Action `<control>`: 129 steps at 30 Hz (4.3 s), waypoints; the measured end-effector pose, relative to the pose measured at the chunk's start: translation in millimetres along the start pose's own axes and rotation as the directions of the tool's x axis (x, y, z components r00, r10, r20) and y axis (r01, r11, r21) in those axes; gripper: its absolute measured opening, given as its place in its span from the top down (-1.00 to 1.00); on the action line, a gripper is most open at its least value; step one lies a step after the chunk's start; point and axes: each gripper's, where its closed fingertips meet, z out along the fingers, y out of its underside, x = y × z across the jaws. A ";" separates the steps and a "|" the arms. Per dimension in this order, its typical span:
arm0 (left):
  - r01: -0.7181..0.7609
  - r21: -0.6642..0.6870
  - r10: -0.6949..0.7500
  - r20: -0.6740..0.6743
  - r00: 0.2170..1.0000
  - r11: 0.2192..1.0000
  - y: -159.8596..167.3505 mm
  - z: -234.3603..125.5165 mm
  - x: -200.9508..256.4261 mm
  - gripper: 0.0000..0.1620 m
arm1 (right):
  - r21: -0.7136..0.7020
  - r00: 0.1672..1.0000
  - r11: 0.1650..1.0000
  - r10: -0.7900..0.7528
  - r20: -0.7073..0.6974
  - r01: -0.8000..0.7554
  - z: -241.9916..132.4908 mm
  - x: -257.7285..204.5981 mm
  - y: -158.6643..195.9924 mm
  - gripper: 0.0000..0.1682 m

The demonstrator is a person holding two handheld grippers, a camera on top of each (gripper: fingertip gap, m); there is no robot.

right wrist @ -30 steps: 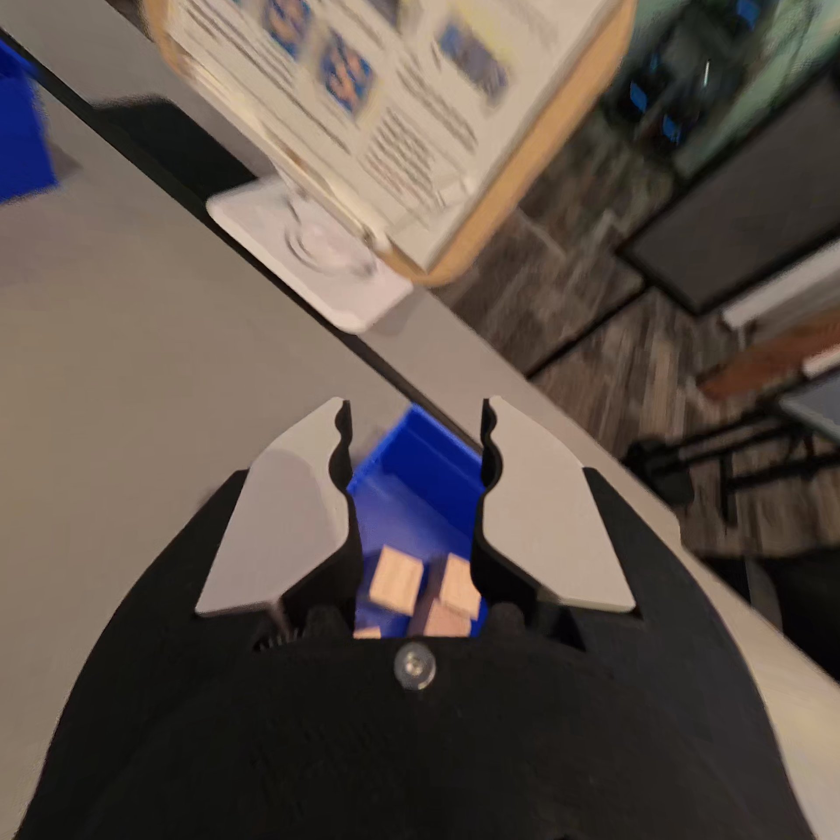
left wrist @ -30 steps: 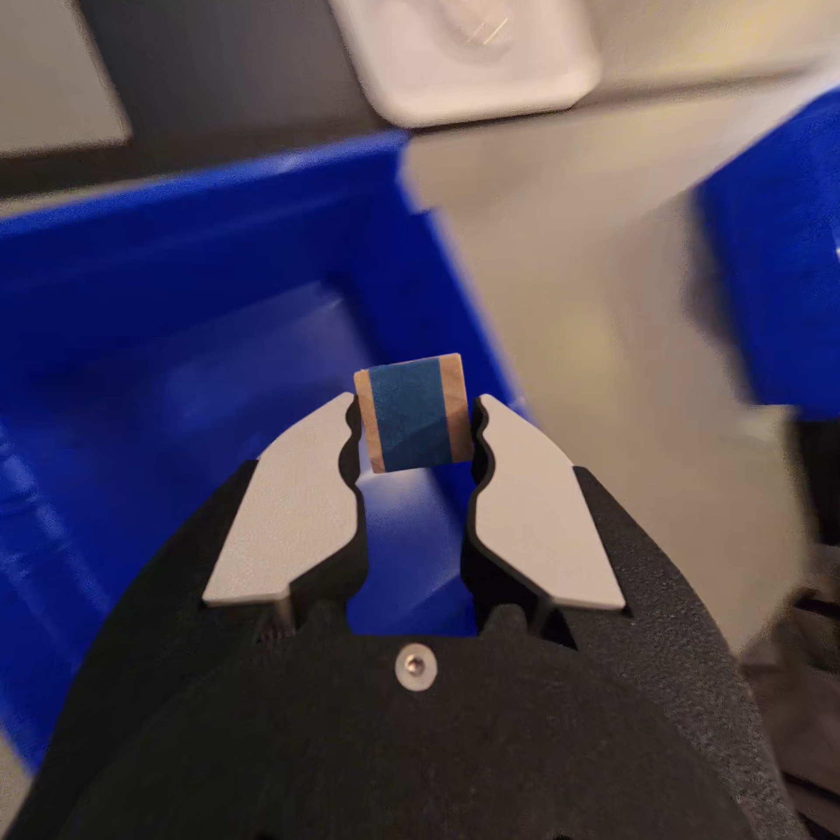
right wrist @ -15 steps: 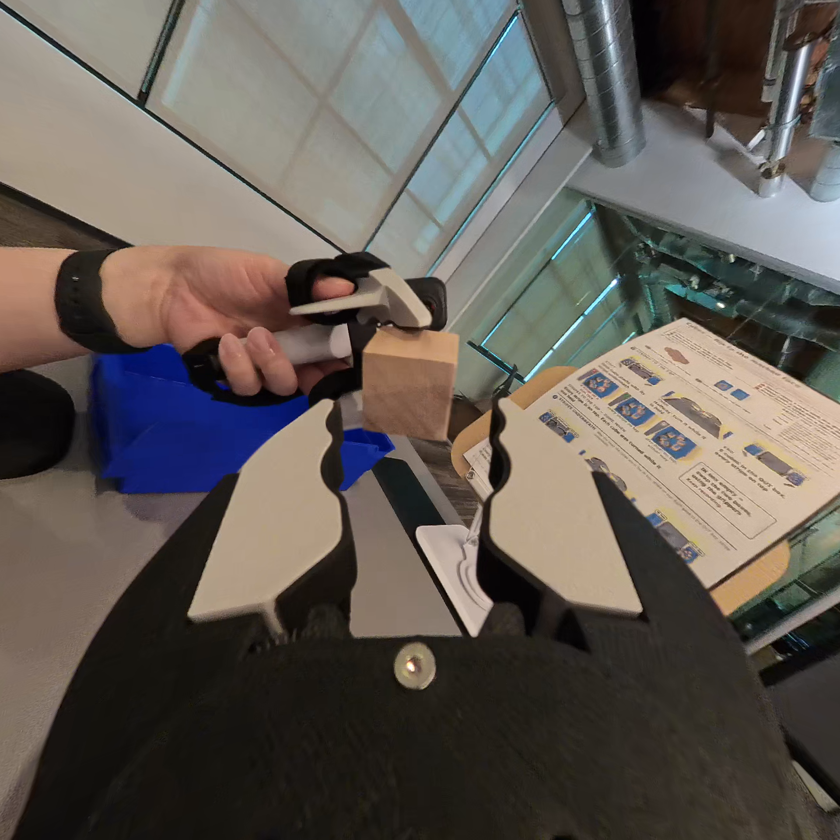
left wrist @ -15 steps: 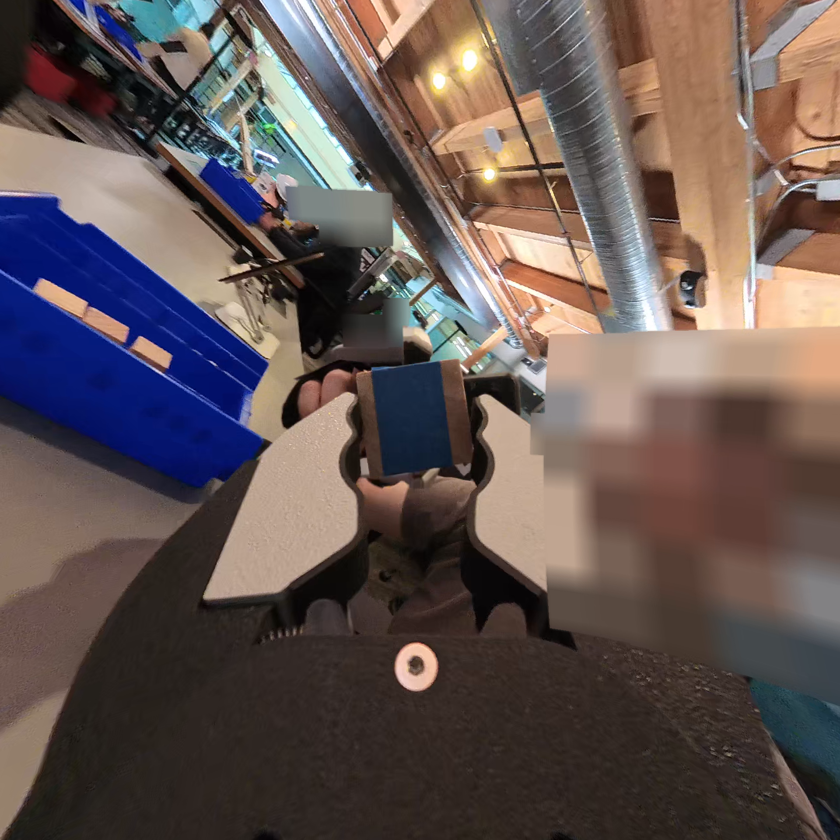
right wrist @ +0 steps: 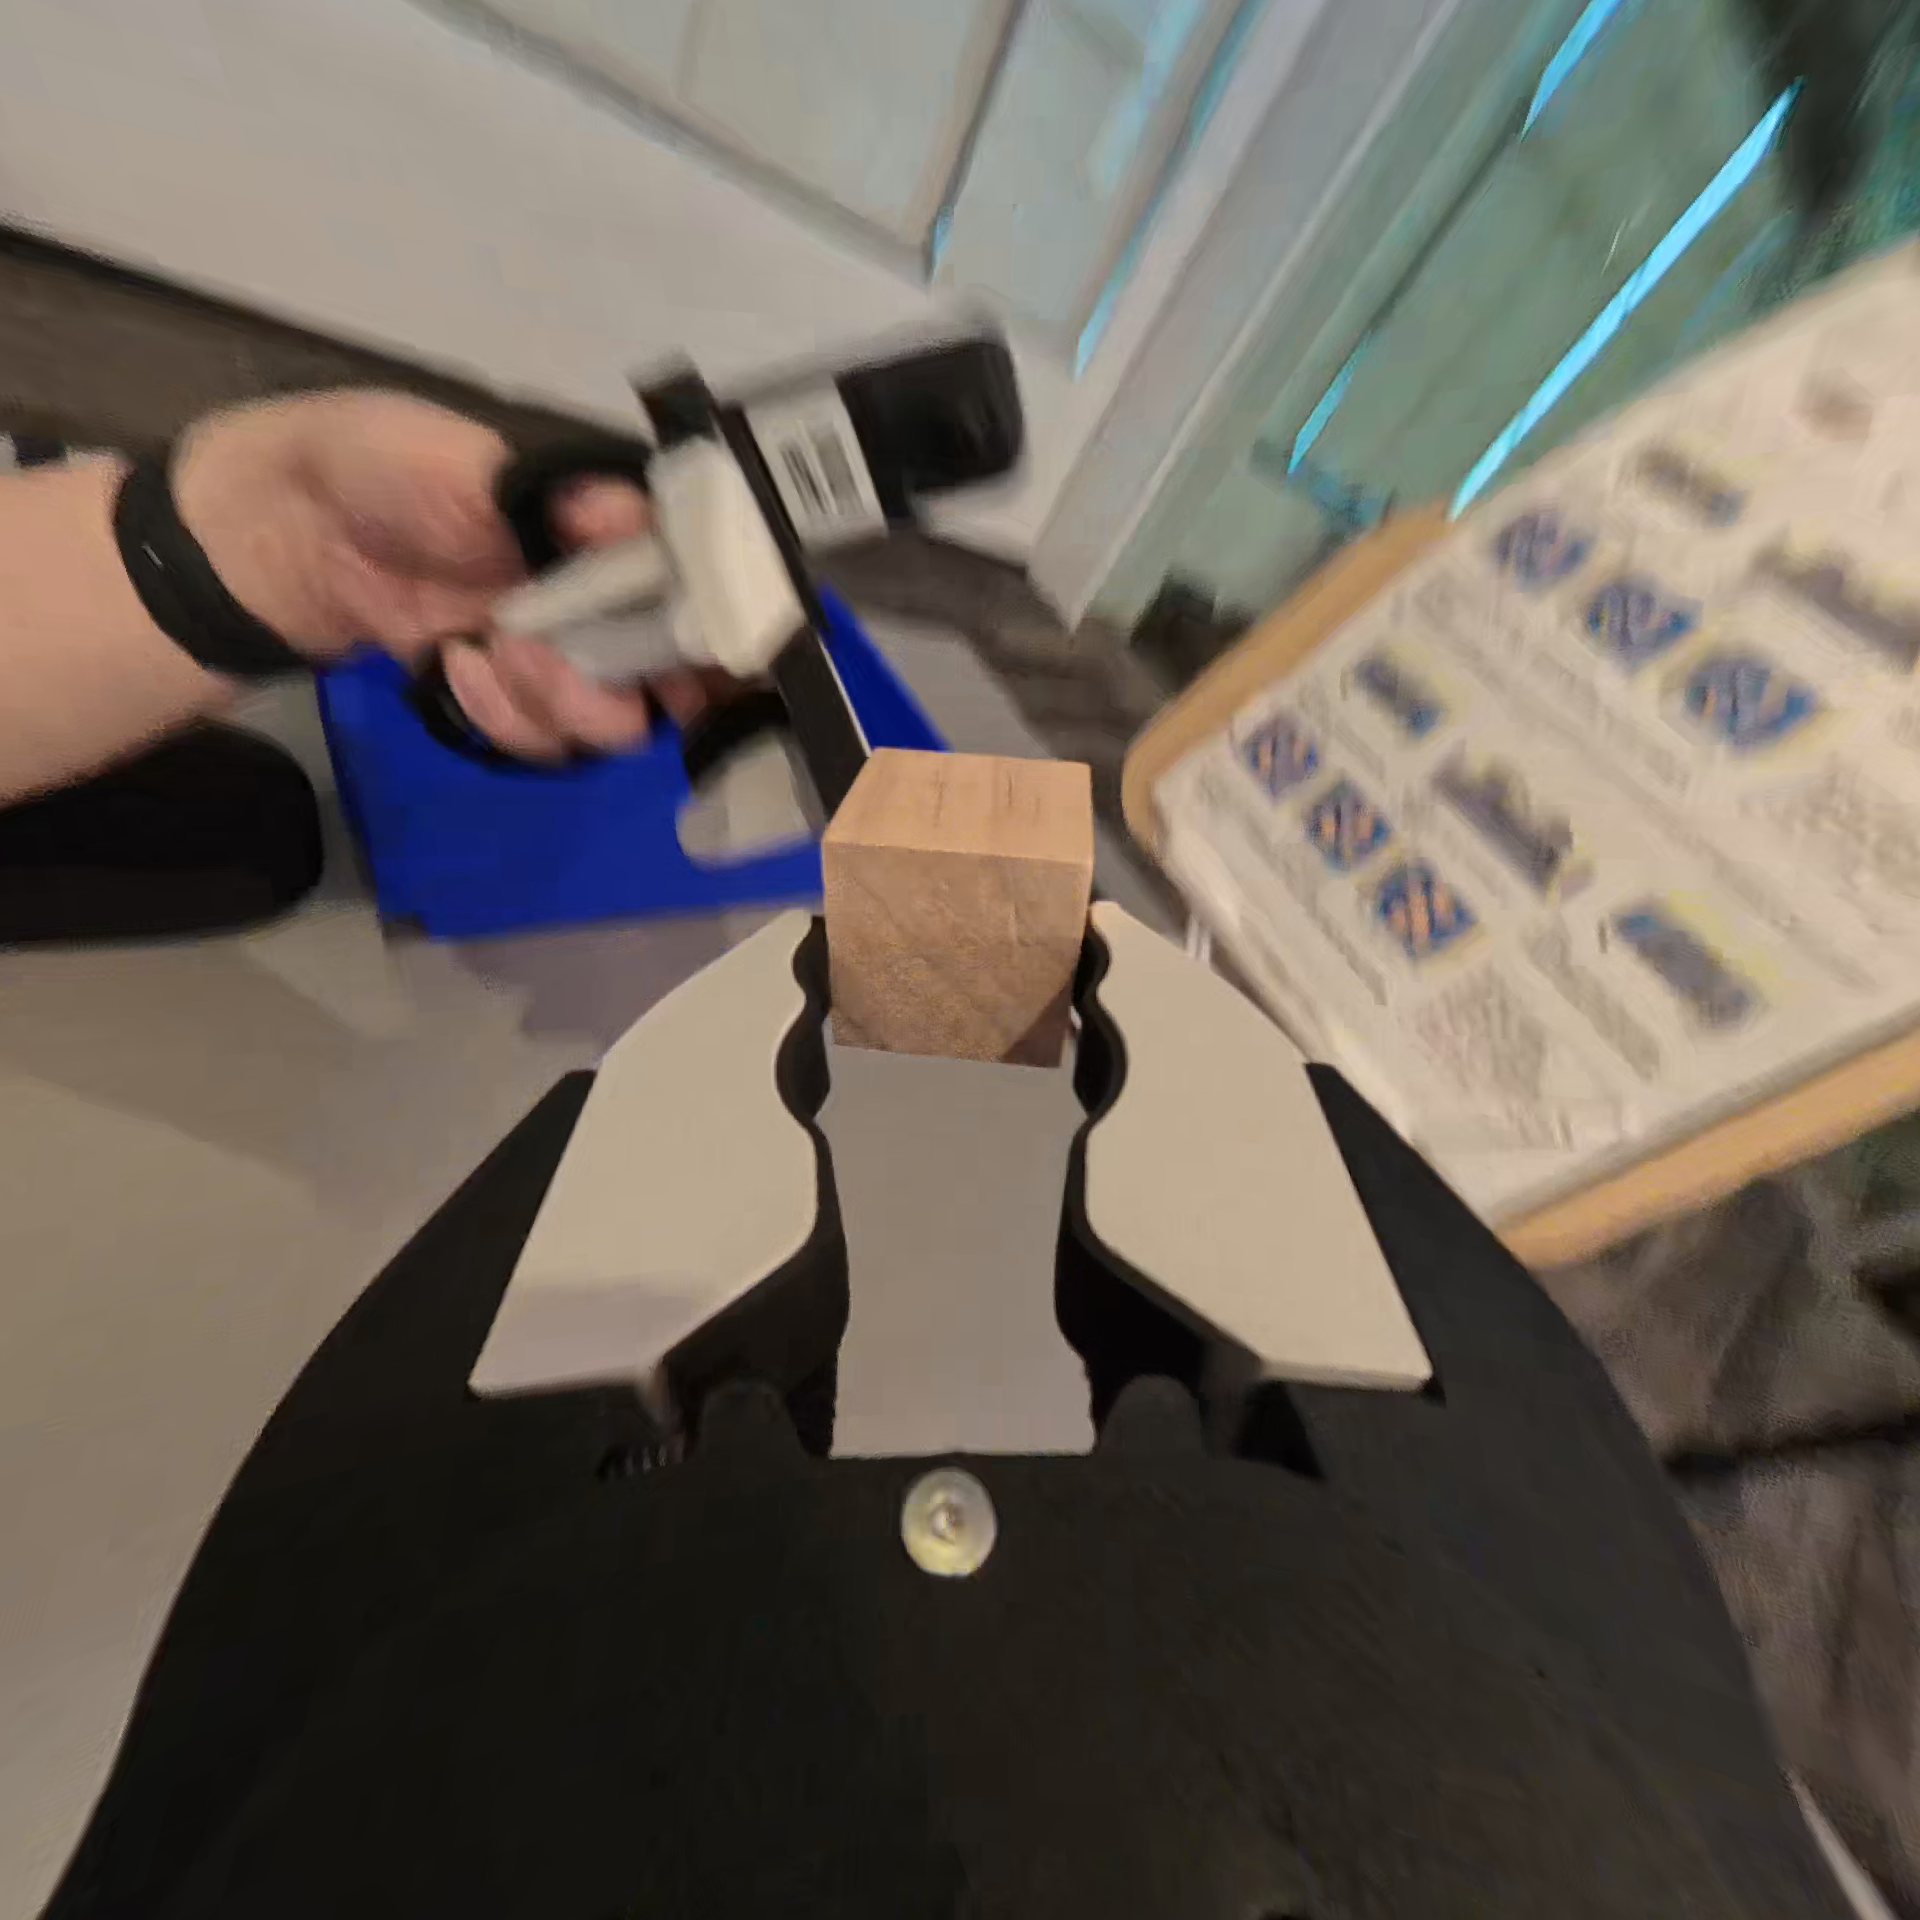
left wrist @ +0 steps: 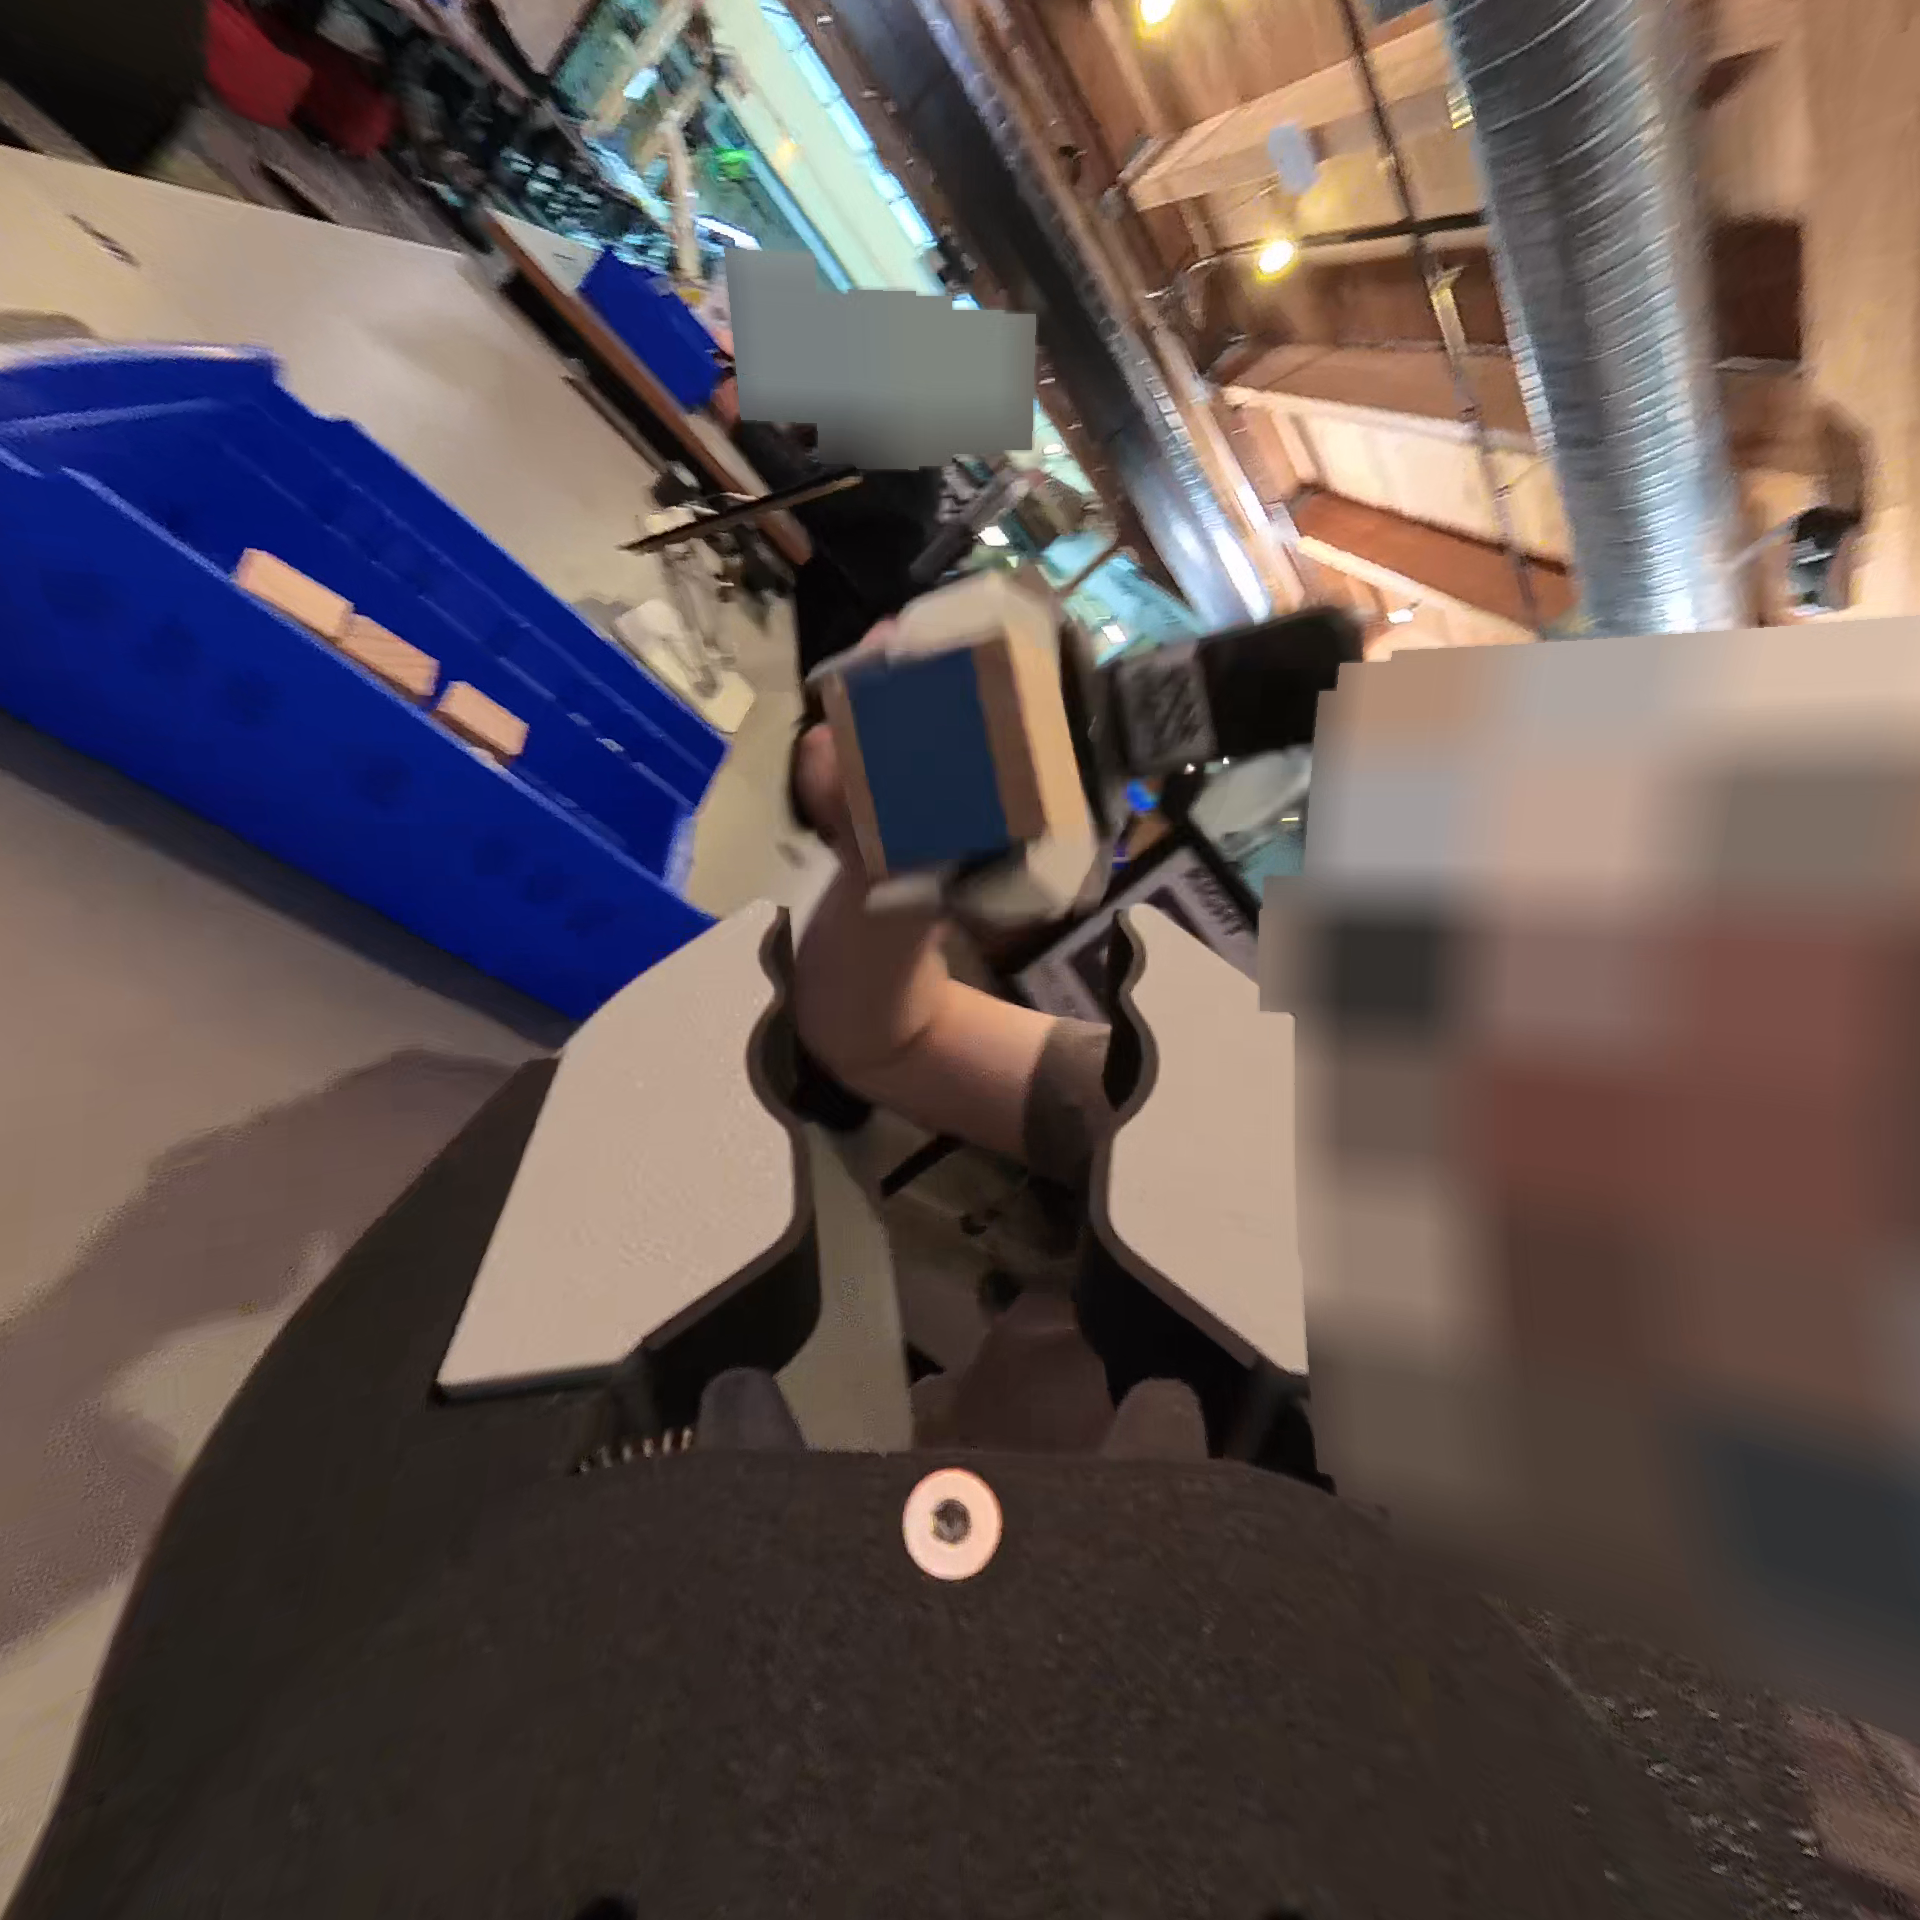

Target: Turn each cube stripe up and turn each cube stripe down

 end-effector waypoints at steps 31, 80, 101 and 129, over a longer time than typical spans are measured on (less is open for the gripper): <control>-0.159 -0.060 0.170 0.277 0.946 0.985 -8.2 -34.9 -3.7 0.46 | -0.922 0.812 0.189 0.554 -0.183 -0.337 -94.4 36.7 286.4 0.46; -0.227 -0.010 0.220 0.299 0.929 0.974 -22.1 -57.9 16.9 0.51 | -0.923 0.799 0.204 0.581 -0.153 -0.326 -97.9 39.7 299.9 0.46; -0.225 -0.021 0.221 0.306 0.926 0.974 -21.9 -55.0 14.3 0.52 | -0.938 0.825 0.227 0.558 -0.094 -0.261 -97.0 37.7 308.2 0.45; -0.574 -0.181 0.203 0.979 -0.027 0.799 -56.1 -301.6 28.7 0.13 | -0.432 0.606 0.442 0.413 -0.680 -0.786 -209.1 190.2 291.3 0.43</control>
